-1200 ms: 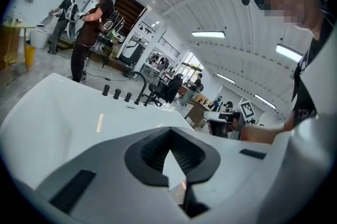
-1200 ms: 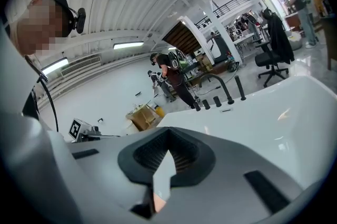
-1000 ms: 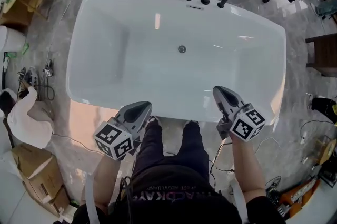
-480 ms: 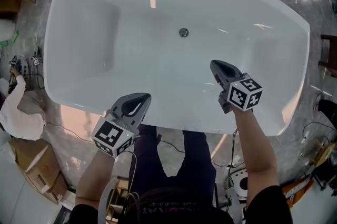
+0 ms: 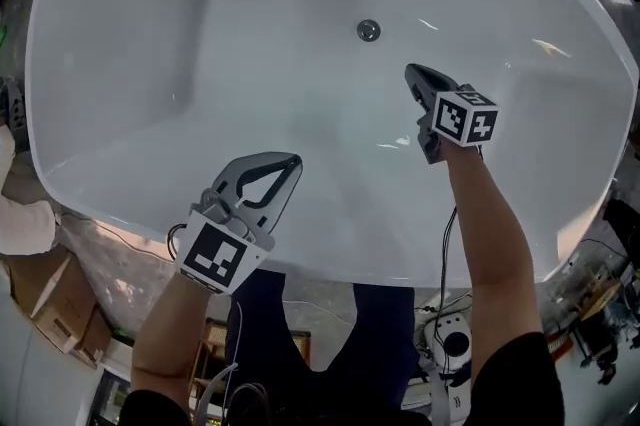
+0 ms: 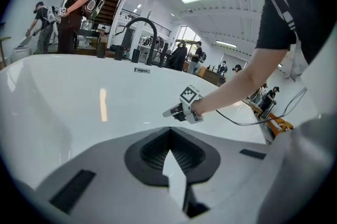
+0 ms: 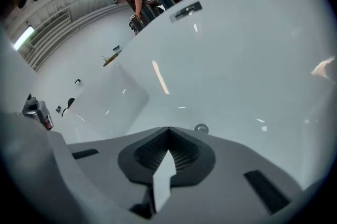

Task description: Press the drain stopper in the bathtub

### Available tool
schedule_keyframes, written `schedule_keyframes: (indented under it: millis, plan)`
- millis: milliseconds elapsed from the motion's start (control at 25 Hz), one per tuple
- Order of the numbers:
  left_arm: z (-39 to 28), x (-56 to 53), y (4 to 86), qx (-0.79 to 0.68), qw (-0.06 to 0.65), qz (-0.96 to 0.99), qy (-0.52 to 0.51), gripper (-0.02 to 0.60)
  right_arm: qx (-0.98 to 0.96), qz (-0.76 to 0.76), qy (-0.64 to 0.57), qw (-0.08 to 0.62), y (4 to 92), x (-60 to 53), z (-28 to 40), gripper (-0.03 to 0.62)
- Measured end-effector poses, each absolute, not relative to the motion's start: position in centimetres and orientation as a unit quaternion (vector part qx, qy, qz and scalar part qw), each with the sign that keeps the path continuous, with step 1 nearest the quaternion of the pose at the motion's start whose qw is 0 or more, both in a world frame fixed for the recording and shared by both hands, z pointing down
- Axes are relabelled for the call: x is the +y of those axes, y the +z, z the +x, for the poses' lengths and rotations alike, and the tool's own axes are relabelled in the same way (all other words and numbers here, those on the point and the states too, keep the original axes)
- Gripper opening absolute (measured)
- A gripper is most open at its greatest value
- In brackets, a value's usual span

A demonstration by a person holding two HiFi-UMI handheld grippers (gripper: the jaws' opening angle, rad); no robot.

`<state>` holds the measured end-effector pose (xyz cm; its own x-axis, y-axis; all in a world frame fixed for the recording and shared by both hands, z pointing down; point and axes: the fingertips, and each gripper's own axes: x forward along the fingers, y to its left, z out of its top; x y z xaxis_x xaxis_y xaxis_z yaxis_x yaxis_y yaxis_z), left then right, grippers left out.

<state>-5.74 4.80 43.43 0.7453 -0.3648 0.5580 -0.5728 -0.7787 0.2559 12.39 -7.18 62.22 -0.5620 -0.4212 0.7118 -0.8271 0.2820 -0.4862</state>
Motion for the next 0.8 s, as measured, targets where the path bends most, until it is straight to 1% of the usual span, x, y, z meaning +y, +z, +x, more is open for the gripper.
schedule_keyframes:
  millis: [120,240,480,680,720,800]
  plan:
    - [-6.5,4.5,45.7,-0.237,0.177,0.917,0.268,0.009,-0.759,0.403,0.439,0.263,67.0,-8.9,11.4,0.015]
    - [-7.1,4.3,47.6,-0.226,0.171,0.916,0.283,0.009,-0.750,0.406,0.433,0.291,71.2,-11.0,11.1,0.015]
    - [-8.2,4.3,49.7,-0.218,0.213,0.910,0.280,0.009,-0.724,0.416,0.450,0.318,77.5,-13.5,10.8,0.015]
    - [-9.6,2.8,50.2,-0.267,0.287,0.886,0.249,0.009,-0.714,0.401,0.448,0.359,81.9,-14.4,10.5,0.015]
    - [-9.9,2.4,50.1,-0.277,0.295,0.881,0.246,0.009,-0.712,0.400,0.446,0.365,82.5,-14.8,10.5,0.015]
    - [-9.9,1.8,49.3,-0.282,0.286,0.880,0.254,0.009,-0.710,0.405,0.443,0.369,82.8,-15.8,10.8,0.015]
